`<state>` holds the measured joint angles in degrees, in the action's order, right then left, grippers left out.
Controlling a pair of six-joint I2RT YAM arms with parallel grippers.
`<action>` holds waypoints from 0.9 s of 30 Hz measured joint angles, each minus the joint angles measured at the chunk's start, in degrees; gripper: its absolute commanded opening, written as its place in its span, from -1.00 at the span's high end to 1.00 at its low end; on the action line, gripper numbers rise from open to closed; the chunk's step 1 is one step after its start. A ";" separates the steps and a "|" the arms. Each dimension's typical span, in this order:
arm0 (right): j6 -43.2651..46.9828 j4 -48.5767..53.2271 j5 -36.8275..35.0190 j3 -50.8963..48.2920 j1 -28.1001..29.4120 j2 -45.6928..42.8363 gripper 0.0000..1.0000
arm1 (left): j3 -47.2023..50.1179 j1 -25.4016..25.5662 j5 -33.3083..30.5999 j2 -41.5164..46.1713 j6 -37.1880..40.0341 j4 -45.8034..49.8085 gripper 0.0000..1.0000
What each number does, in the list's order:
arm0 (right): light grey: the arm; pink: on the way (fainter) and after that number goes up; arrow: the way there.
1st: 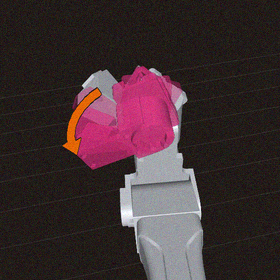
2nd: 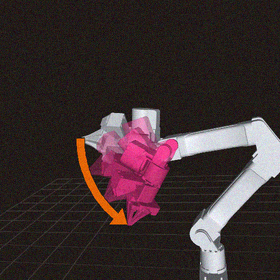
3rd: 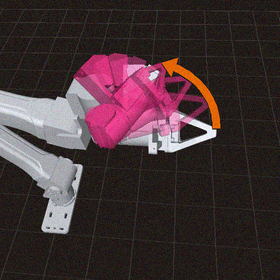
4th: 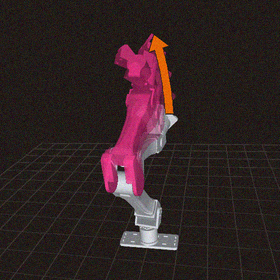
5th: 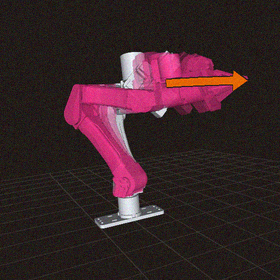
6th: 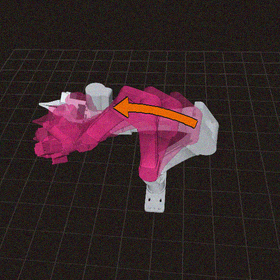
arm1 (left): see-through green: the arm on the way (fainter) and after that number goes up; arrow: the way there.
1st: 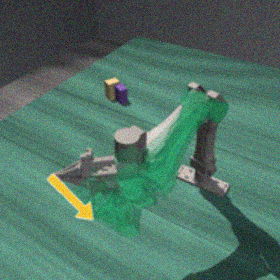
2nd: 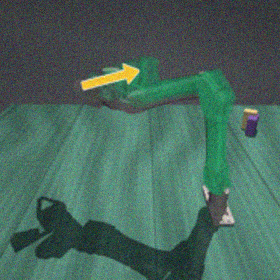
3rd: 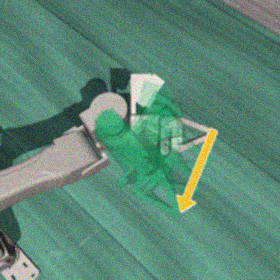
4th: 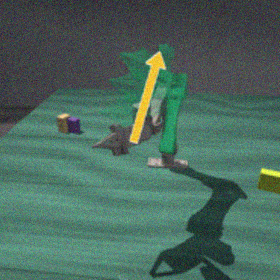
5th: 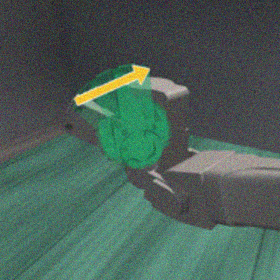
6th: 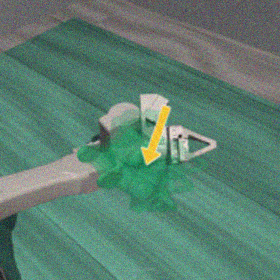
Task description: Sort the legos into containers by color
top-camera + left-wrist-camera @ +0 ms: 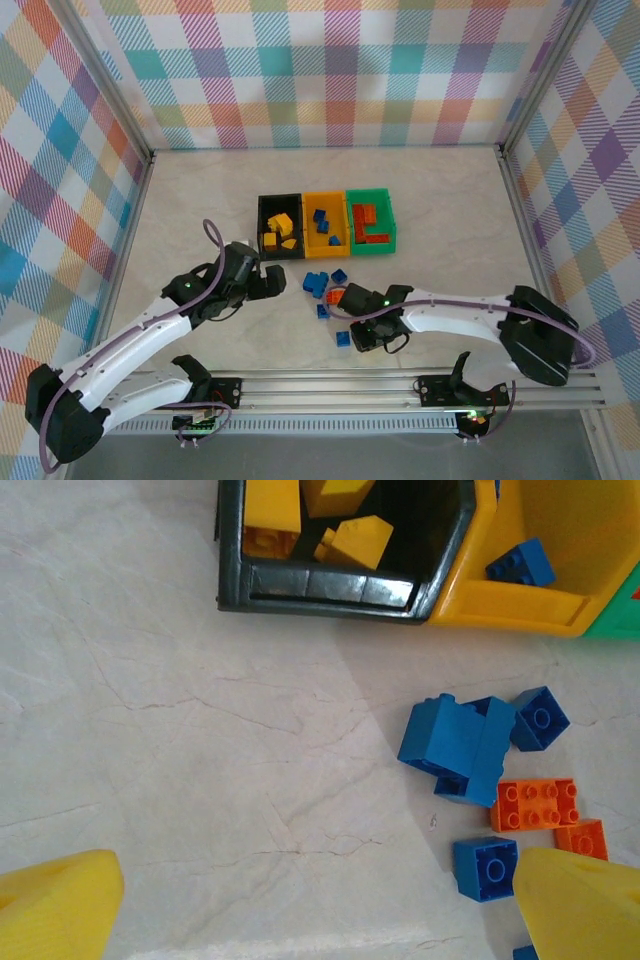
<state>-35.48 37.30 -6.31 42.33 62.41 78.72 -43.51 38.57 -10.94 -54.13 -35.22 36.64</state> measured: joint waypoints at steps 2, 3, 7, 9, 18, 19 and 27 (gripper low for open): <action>0.50 1.51 -0.39 1.40 0.04 -2.71 0.41 | 0.09 0.00 -0.98 1.51 -0.20 0.61 -0.99; 0.87 2.14 -0.63 2.75 0.02 -3.23 0.41 | 0.24 0.00 -1.49 2.25 -0.37 0.92 -1.00; 3.96 1.90 -0.68 12.90 -1.51 -1.25 0.41 | 1.36 0.00 -4.04 5.81 -1.49 2.78 -1.00; 5.62 0.26 -0.31 18.73 -3.08 2.03 0.40 | 1.92 0.00 -5.11 7.39 -2.01 3.87 -1.00; 11.13 -5.88 2.95 50.66 -10.01 31.67 0.38 | 2.14 0.00 -7.37 11.89 -4.04 8.92 -1.00; 11.28 -5.77 3.21 54.29 -10.58 35.30 0.37 | 2.14 0.00 -7.41 12.17 -4.24 9.27 -1.00; 12.02 -1.64 2.47 72.78 -13.38 52.83 0.19 | 2.14 0.00 -7.63 13.94 -4.44 11.43 -1.00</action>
<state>-23.46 35.66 -3.84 115.11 49.04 131.55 -41.36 38.57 -18.57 -40.18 -39.66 48.07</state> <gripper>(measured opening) 0.360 0.999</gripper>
